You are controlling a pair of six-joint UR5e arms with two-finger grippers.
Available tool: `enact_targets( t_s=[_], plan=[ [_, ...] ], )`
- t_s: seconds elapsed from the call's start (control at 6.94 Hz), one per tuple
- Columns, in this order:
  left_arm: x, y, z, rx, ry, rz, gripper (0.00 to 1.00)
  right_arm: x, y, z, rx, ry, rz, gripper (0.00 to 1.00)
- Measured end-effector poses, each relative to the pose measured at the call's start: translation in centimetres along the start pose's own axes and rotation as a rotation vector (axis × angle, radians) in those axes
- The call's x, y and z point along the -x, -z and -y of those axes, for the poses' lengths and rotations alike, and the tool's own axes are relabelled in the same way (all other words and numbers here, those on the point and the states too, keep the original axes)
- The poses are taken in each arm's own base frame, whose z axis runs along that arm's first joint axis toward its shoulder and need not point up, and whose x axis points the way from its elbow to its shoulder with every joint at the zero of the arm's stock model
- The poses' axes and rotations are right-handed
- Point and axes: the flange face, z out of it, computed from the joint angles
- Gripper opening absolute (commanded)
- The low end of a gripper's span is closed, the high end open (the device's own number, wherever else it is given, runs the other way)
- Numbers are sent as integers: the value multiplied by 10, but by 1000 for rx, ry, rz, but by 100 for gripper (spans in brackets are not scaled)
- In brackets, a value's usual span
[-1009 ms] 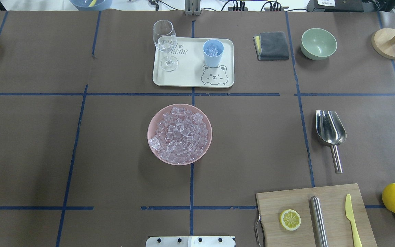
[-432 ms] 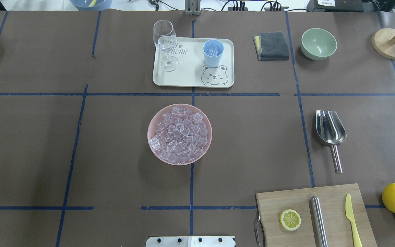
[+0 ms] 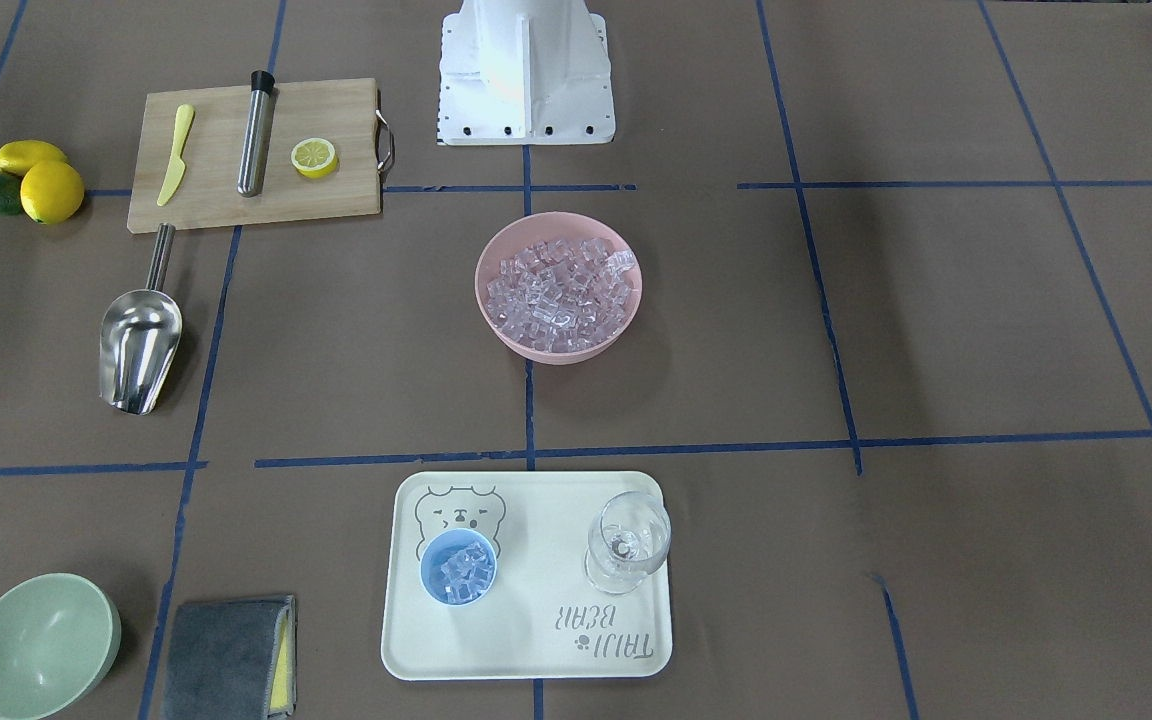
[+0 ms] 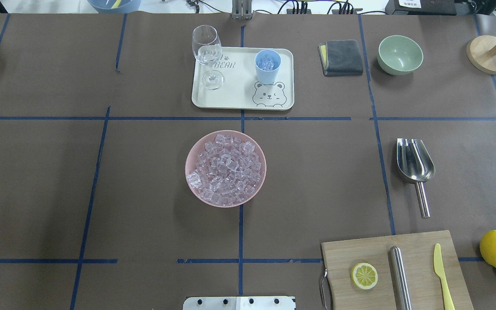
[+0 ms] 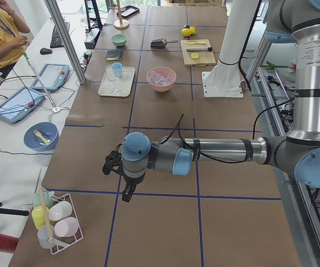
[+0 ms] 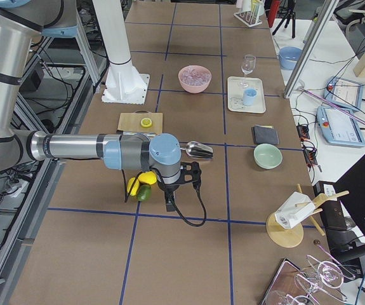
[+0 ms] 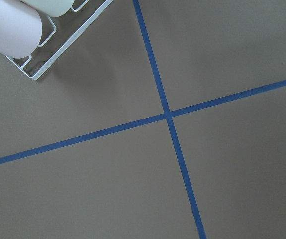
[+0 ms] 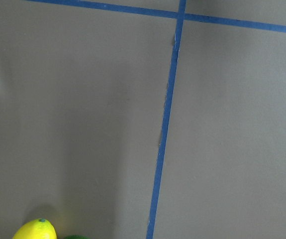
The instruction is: Put ice in cup with scoop
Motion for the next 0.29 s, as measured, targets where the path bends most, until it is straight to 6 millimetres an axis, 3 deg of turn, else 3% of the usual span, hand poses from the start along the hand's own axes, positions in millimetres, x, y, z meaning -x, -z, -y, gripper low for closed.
enact_targets(
  t_s=[0.29],
  plan=[
    [0, 0, 0, 1, 1, 0, 100, -1, -1, 0, 2, -3, 0, 100]
  ],
)
